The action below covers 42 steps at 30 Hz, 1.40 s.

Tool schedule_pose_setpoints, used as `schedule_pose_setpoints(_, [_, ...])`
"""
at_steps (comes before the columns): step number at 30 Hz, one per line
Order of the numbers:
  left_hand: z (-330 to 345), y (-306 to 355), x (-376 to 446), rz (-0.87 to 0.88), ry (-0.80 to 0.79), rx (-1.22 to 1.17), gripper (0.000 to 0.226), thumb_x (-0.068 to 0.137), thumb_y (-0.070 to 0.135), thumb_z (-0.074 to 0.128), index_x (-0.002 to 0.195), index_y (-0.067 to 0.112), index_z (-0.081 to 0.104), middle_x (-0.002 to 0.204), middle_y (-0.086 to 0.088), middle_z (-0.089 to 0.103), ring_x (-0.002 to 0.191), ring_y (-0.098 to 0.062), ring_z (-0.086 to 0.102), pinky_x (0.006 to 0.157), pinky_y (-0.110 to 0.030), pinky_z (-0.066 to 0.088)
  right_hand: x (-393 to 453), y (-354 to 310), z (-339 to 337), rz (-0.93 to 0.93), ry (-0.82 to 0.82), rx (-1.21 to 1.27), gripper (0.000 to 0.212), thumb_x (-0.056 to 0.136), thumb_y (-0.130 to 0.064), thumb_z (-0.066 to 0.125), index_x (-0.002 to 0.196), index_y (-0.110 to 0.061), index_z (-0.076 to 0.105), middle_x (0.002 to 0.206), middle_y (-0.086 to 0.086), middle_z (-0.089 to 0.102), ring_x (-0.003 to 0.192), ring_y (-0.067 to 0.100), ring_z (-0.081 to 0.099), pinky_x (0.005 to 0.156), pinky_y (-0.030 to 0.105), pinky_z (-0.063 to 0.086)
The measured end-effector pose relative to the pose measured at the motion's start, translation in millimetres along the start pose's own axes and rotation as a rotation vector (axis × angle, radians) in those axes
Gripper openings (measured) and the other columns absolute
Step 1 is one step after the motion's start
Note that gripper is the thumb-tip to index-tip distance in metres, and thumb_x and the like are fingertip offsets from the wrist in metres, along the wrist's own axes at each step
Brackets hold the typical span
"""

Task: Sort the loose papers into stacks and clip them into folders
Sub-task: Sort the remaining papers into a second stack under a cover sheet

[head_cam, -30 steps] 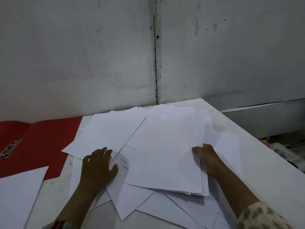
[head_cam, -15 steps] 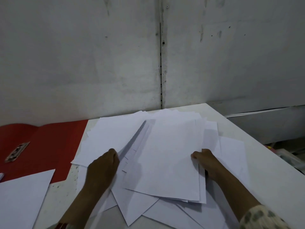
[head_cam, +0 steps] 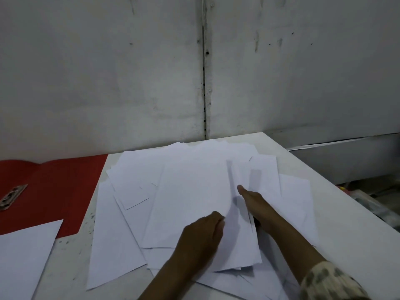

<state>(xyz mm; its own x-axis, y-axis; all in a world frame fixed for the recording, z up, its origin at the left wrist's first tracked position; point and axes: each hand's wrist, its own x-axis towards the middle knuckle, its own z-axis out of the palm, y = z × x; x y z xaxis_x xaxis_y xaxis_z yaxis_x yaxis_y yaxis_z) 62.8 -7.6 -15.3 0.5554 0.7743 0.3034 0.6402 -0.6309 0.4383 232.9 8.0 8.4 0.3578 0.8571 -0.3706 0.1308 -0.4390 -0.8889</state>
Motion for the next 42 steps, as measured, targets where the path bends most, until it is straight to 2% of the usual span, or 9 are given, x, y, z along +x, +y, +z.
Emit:
schedule_pose_setpoints(3, [10.2, 10.4, 1.7, 0.115, 0.107, 0.086, 0.073, 0.082, 0.051, -0.006, 0.104, 0.021, 0.057, 0.092, 0.007, 0.066, 0.082, -0.011, 0.063, 0.068, -0.018, 0.041, -1.1, -2.5, 0.3, 0.006, -0.028, 0.053, 0.063, 0.094, -0.053, 0.034, 0.14, -0.009, 0.037, 0.145, 0.009, 0.04, 0.131, 0.029, 0.039, 0.109, 0.037, 0.029])
schedule_pose_setpoints(7, [17.9, 20.3, 1.3, 0.15, 0.069, 0.069, 0.038, 0.09, 0.041, 0.023, 0.097, 0.025, 0.057, 0.082, 0.011, 0.069, 0.071, -0.006, 0.065, 0.063, -0.016, 0.051, -6.7, -0.5, -3.7, -0.014, -0.05, 0.115, 0.056, 0.09, -0.043, 0.054, 0.133, -0.009, 0.047, 0.129, 0.002, 0.053, 0.113, 0.024, 0.052, 0.096, 0.031, 0.039])
schedule_pose_setpoints(11, [0.2, 31.1, 1.2, -0.003, -0.157, -0.038, 0.044, 0.093, 0.051, 0.031, 0.121, 0.024, 0.051, 0.12, 0.008, 0.061, 0.107, -0.01, 0.057, 0.091, -0.021, 0.041, -10.5, 5.8, -4.2, -0.064, 0.003, 0.042, 0.031, 0.09, -0.007, 0.057, 0.12, -0.002, 0.055, 0.116, 0.012, 0.061, 0.091, 0.021, 0.054, 0.083, 0.028, 0.043])
schedule_pose_setpoints(15, [-18.9, 1.2, 2.8, -0.166, 0.092, -0.18, 0.066, 0.072, 0.069, 0.027, 0.117, 0.029, 0.055, 0.118, 0.008, 0.06, 0.101, -0.006, 0.056, 0.084, -0.016, 0.039, -13.2, 7.7, -8.6, -0.102, 0.04, 0.037, 0.016, 0.088, 0.001, 0.054, 0.101, -0.009, 0.056, 0.107, 0.016, 0.062, 0.08, 0.019, 0.054, 0.072, 0.025, 0.045])
schedule_pose_setpoints(20, [-33.6, -60.3, 10.2, -0.341, 0.235, -0.052, 0.04, 0.091, 0.036, 0.046, 0.126, 0.018, 0.052, 0.13, -0.003, 0.055, 0.118, -0.018, 0.049, 0.1, -0.03, 0.034, -12.8, 11.9, -26.6, -0.122, 0.168, 0.106, 0.019, 0.087, 0.009, 0.051, 0.105, 0.006, 0.058, 0.092, 0.011, 0.057, 0.062, 0.01, 0.048, 0.039, 0.003, 0.039])
schedule_pose_setpoints(24, [-39.5, -89.0, 14.8, -0.353, 0.127, 0.108, 0.069, 0.075, 0.06, 0.041, 0.126, 0.015, 0.052, 0.133, -0.004, 0.054, 0.125, -0.024, 0.046, 0.102, -0.036, 0.034, -9.7, 15.7, -48.5, -0.087, 0.311, 0.061, 0.023, 0.086, 0.007, 0.052, 0.108, 0.01, 0.059, 0.103, 0.02, 0.062, 0.065, 0.016, 0.049, 0.052, 0.019, 0.038])
schedule_pose_setpoints(29, [-26.4, -80.3, 30.2, -0.292, -0.007, 0.192, 0.104, 0.051, 0.081, 0.021, 0.136, 0.025, 0.038, 0.148, 0.005, 0.036, 0.141, -0.016, 0.023, 0.115, -0.037, 0.02, -10.1, 29.0, -76.5, -0.059, 0.427, -0.034, 0.022, 0.085, 0.003, 0.054, 0.105, 0.009, 0.06, 0.085, 0.01, 0.057, 0.066, 0.02, 0.049, 0.059, 0.028, 0.037])
schedule_pose_setpoints(39, [3.7, -62.6, 52.4, -0.207, -0.19, 0.24, 0.129, 0.036, 0.1, 0.01, 0.142, 0.03, 0.025, 0.156, 0.007, 0.015, 0.146, -0.017, 0.003, 0.118, -0.043, 0.01, -19.8, 50.1, -110.7, -0.029, 0.502, -0.188, 0.004, 0.084, -0.004, 0.056, 0.086, -0.001, 0.054, 0.066, 0.001, 0.05, 0.059, 0.015, 0.045, 0.049, 0.024, 0.032])
schedule_pose_setpoints(42, [2.1, -62.5, 53.6, -0.188, -0.22, 0.276, 0.107, 0.053, 0.087, 0.018, 0.14, 0.026, 0.03, 0.155, 0.003, 0.021, 0.144, -0.02, 0.014, 0.115, -0.043, 0.019, -18.8, 49.5, -112.7, -0.028, 0.509, -0.211, 0.005, 0.083, -0.005, 0.057, 0.085, -0.002, 0.054, 0.066, 0.0, 0.049, 0.059, 0.014, 0.045, 0.05, 0.023, 0.032])
